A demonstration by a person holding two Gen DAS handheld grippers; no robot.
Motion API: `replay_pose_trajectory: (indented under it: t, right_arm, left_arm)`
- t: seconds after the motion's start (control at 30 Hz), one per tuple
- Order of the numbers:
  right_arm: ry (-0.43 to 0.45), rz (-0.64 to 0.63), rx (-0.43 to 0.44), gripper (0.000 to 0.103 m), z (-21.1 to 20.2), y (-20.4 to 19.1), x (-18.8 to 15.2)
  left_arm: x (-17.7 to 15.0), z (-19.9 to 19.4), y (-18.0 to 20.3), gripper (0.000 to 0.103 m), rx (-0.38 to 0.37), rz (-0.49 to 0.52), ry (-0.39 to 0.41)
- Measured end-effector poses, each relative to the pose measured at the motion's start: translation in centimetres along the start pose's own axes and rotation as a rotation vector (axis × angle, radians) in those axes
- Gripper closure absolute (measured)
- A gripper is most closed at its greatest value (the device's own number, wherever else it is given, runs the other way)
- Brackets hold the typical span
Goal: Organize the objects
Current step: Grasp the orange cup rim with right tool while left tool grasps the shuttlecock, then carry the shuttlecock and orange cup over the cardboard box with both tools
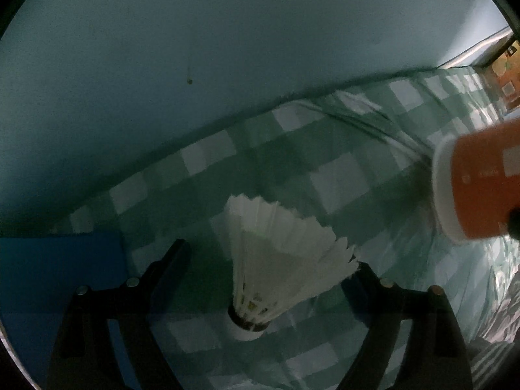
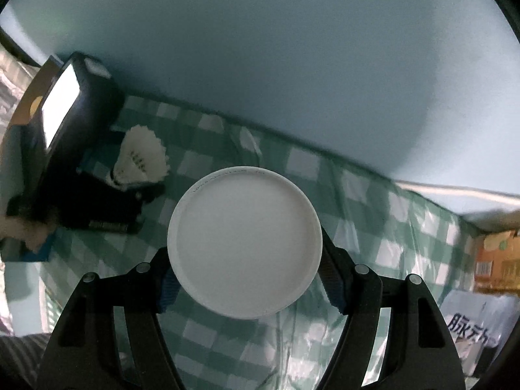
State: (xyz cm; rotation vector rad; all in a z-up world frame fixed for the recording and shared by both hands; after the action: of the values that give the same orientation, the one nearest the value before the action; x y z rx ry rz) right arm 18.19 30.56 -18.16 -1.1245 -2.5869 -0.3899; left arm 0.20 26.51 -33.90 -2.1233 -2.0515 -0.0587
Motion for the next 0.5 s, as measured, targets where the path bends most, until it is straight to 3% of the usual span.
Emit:
replay_pose_trajectory:
  t: [0.13,0.5]
  right_arm:
    - [0.007,0.001,0.006,0.03,-0.4,0.0,-0.7]
    - [0.055,-0.02,0.035,0.03,-2.3,-0.3,-0.9]
  left_arm:
    - [0.1,-0.5,0.9,0.048,-0.037,0.012,0.028]
    - [-1.6,-3.2,2.8,0.052,-0.058,-0.005,0.067]
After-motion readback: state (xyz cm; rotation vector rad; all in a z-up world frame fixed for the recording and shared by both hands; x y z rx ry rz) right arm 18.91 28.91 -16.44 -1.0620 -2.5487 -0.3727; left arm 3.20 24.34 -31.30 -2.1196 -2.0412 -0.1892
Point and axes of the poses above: each gripper's, at about its wrist camera, not at the fingertips, and z roughly the way its jaws point, y to its right, x to its top, the point moved 8 cm from there along z, roughly the way its jaws point, and after that the axes turned 5 degrees about z, right-handed, at the moved point
